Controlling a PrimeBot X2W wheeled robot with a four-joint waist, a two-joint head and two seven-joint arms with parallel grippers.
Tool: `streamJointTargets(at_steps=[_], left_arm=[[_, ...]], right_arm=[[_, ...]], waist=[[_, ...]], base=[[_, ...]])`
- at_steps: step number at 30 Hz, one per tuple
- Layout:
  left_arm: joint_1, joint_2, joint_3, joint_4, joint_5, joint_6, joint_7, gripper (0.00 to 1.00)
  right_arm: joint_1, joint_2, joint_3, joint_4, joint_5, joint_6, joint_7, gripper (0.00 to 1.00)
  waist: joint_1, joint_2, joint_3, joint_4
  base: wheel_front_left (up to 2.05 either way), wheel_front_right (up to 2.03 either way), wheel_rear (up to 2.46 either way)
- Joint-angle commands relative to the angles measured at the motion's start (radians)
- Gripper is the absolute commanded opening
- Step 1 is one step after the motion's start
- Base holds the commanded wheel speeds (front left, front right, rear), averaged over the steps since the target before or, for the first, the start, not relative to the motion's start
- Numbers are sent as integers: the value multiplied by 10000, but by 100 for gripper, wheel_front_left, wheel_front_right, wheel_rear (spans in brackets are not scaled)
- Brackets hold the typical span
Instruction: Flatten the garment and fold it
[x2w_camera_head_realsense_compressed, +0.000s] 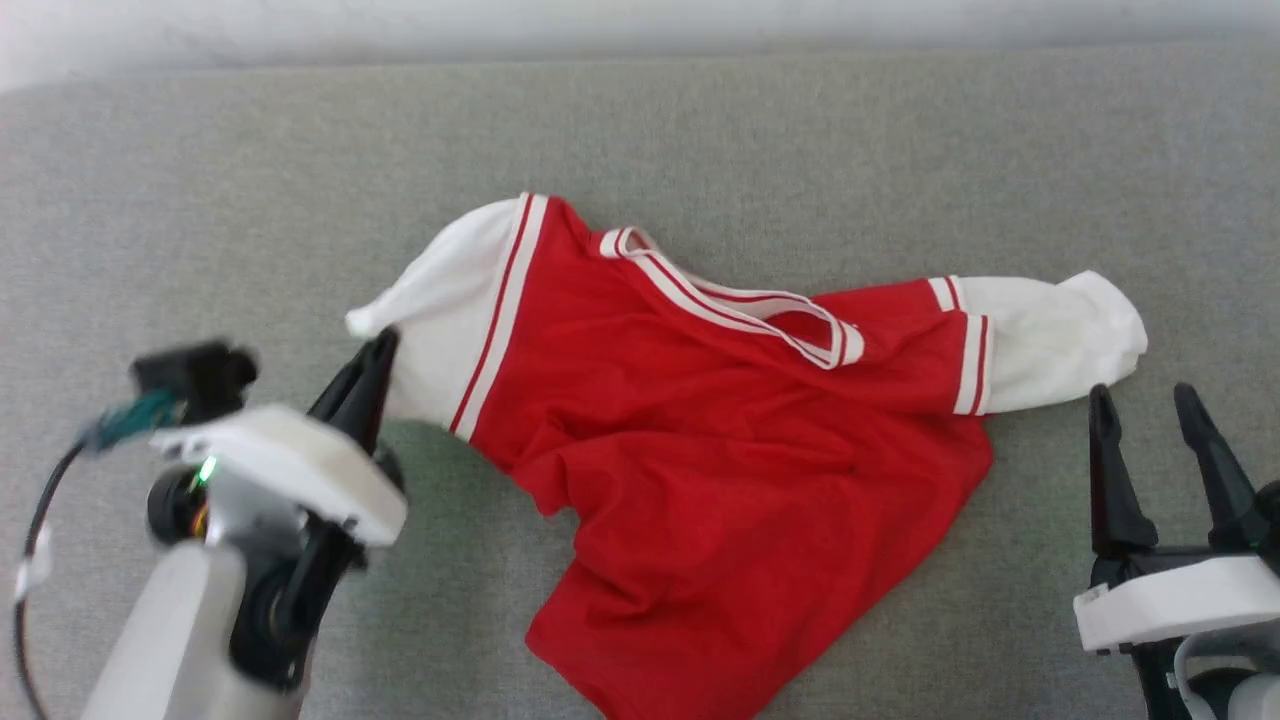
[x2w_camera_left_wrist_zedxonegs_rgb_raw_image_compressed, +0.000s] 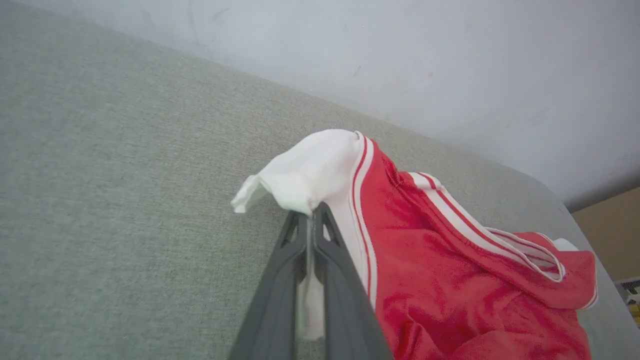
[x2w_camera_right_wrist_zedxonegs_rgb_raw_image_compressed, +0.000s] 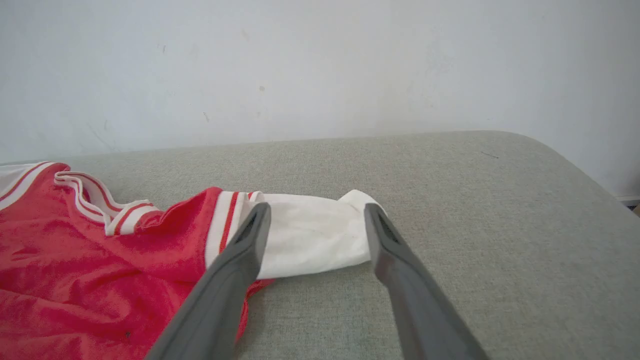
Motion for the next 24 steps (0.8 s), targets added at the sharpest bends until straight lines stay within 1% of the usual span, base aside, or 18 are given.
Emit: streamJointTargets(at_steps=[1,6,8,10,13,18,20,24], left_arm=[[707,-32,316,-433,-179,252,-251,0],[2968,-43,1288,-1601,-640,1028,-676,0],[3875,-90,1718,-1978,-834,1262,-885,0],[4609,-123,2040,-2240,-954,1403,-1063,0],[5178,-102,2134,-2515,-913,1470,-1156,0],[4870,-103,1778,-2832,-816,1334,-1040,0],[4580,-81,1631,-2870,-747,1268,-993,0],[4046,-43,1335,-2859,-598,1112,-924,0]], right_arm=[[121,17,28,65,79,-9,-74,100],[335,17,35,183,208,-9,-114,100],[474,17,-57,203,245,-9,-132,100],[610,17,-138,226,261,-9,-124,100],[705,17,-196,255,250,-9,-79,100],[180,17,48,-44,-47,-9,347,100],[-343,17,203,-251,-95,-9,829,100],[-1665,-56,618,-400,-276,-9,2595,100]], waist=[[-1,0,-569,121],[-1,0,-942,71],[-1,0,-991,88],[-1,0,-1008,132],[-1,0,-977,243],[-1,0,-734,383],[-1,0,-553,381],[-1,0,-91,395]], base=[[0,0,0],[0,0,0],[0,0,0],[0,0,0],[0,0,0],[0,0,0],[0,0,0],[0,0,0]])
